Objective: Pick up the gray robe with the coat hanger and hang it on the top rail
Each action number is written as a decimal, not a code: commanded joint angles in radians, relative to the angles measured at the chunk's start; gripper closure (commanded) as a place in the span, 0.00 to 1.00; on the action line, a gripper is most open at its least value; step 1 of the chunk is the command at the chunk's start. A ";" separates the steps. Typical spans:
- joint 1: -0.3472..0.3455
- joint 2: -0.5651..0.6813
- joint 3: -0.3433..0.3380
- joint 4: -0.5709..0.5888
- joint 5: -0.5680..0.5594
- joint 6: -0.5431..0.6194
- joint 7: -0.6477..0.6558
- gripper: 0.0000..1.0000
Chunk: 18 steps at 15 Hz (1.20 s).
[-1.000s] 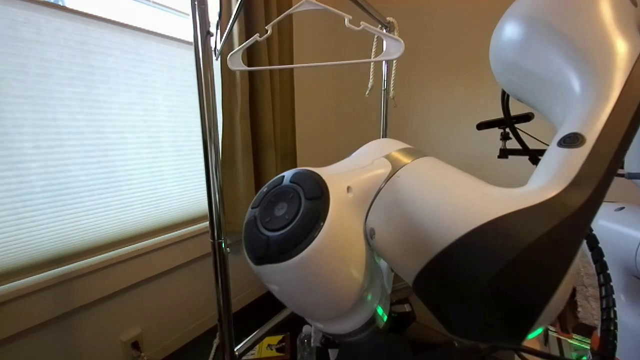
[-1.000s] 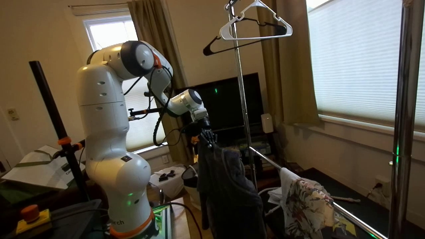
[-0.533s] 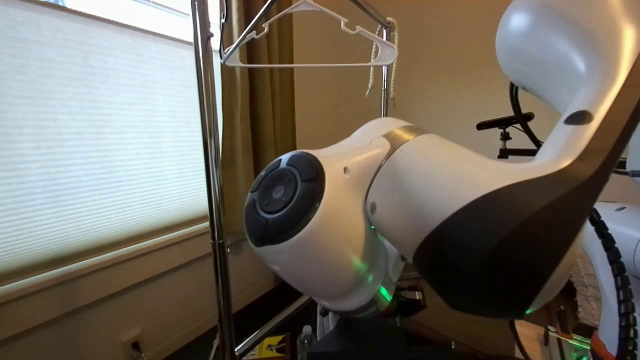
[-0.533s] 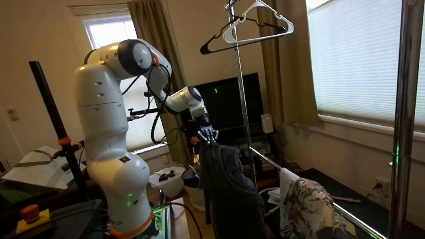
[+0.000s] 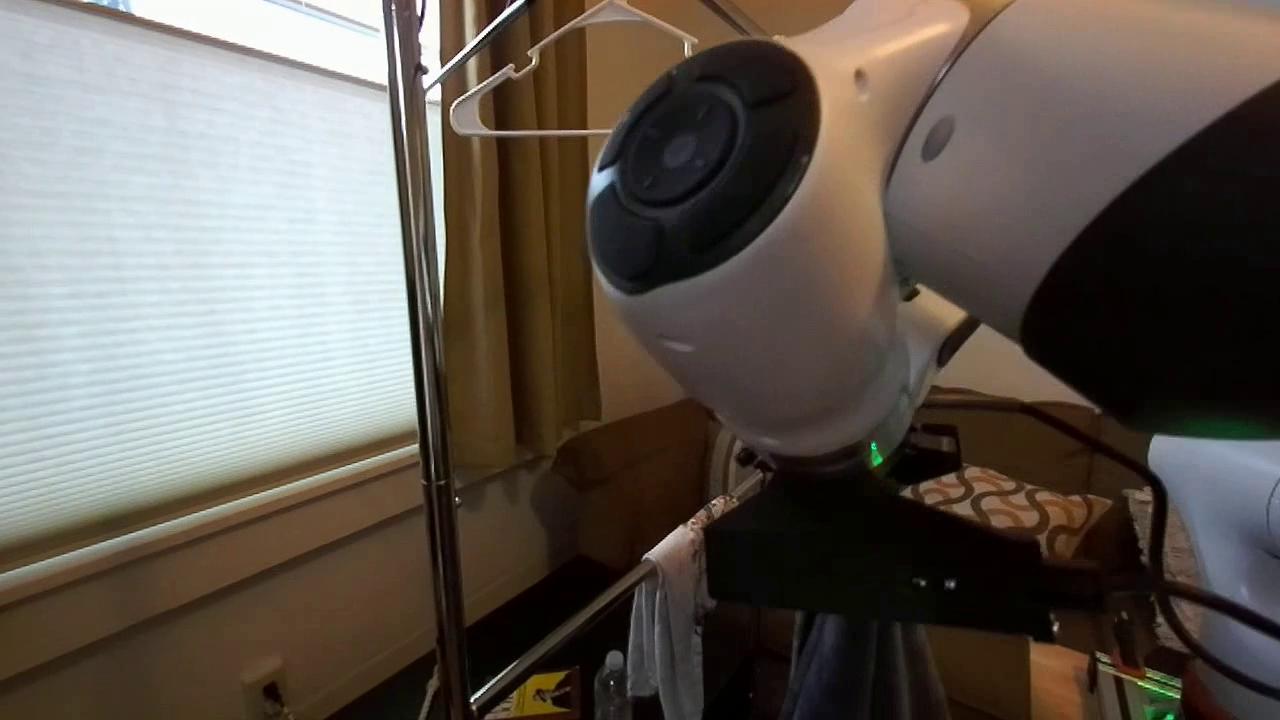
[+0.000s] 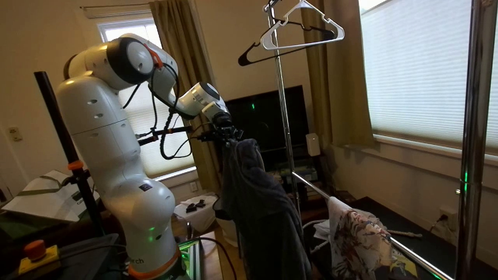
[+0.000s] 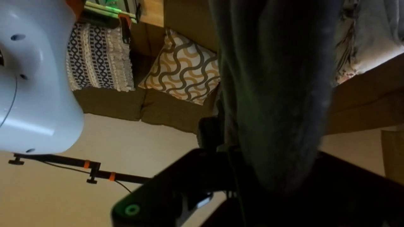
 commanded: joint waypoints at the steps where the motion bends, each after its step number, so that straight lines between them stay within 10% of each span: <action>1: -0.050 -0.139 0.016 -0.075 -0.085 -0.029 -0.206 0.98; 4: -0.074 -0.194 0.007 -0.117 -0.128 0.009 -0.442 0.98; 8: -0.116 -0.118 0.032 -0.068 -0.067 0.048 -0.343 0.98; 18: -0.171 -0.425 -0.016 -0.184 -0.311 0.129 -0.833 0.98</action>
